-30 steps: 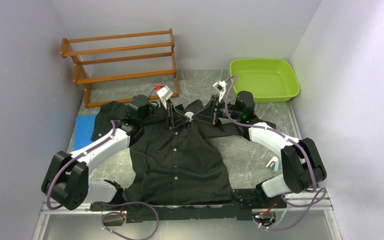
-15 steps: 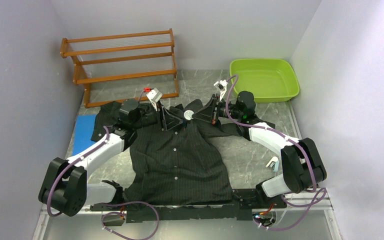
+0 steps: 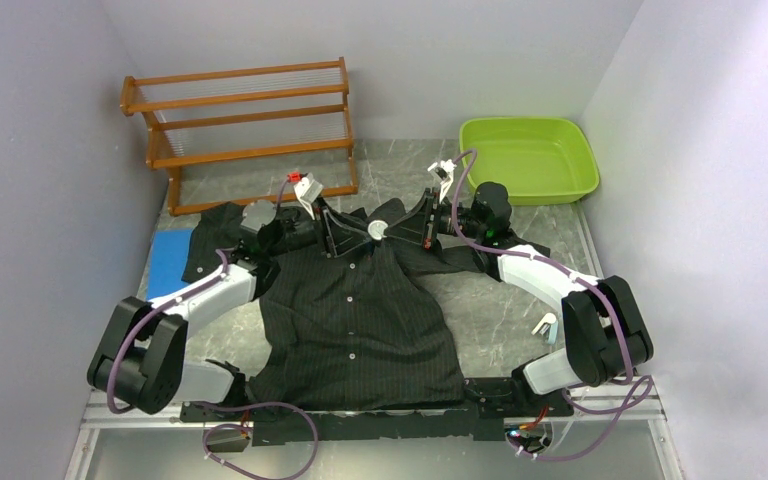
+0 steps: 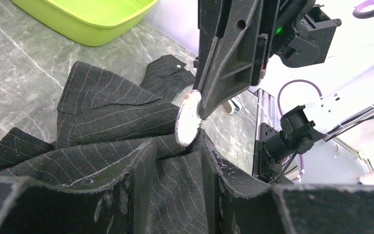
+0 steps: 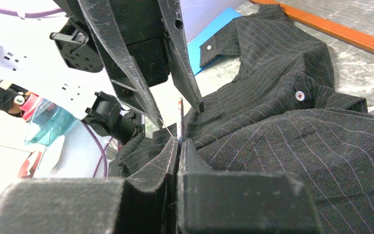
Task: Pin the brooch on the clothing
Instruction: Pin the brooch to the clothes.
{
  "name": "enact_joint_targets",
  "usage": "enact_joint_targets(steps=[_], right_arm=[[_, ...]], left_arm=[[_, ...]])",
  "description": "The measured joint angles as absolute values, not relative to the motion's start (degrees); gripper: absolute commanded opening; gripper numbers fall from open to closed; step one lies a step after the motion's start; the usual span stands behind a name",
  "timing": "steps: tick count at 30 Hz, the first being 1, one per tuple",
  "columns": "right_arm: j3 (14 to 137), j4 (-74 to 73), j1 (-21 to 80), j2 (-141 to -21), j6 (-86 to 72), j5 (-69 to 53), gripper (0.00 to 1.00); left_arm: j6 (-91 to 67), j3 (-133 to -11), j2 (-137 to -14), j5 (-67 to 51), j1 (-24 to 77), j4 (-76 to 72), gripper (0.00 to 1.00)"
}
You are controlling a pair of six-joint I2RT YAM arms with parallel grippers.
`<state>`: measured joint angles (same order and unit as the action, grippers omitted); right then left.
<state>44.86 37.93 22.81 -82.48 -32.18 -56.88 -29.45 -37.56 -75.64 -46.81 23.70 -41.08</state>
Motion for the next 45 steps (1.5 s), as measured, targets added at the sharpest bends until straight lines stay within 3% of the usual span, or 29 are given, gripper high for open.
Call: enact_joint_targets(steps=[15,32,34,35,40,42,45], right_arm=[[44.86,38.35,22.81,-82.48,-33.36,-56.90,0.00],[44.86,38.35,22.83,-82.48,-33.65,-56.90,0.00],[44.86,38.35,22.87,-82.48,-33.67,-56.95,0.06],[44.86,38.35,22.87,-82.48,-33.67,-56.95,0.15],[44.88,38.22,22.94,-82.48,-34.00,-56.99,0.60],[44.95,38.30,22.98,-82.48,-33.76,-57.10,0.68],[44.97,38.30,23.09,-82.48,-33.63,-57.32,0.67]], left_arm=[[-34.89,-37.63,-80.73,-48.25,23.70,-49.78,0.28],[-38.61,-38.65,-82.41,-50.98,23.70,-52.86,0.21],[-38.74,-38.65,-82.41,-51.20,23.70,-52.95,0.07],[-38.79,-38.65,-82.46,-51.20,23.70,-52.97,0.03],[-39.70,-38.65,-82.87,-51.64,23.70,-53.80,0.03],[-39.99,-38.65,-83.09,-51.70,23.70,-53.82,0.03],[-40.21,-38.65,-83.20,-51.79,23.70,-53.84,0.03]])
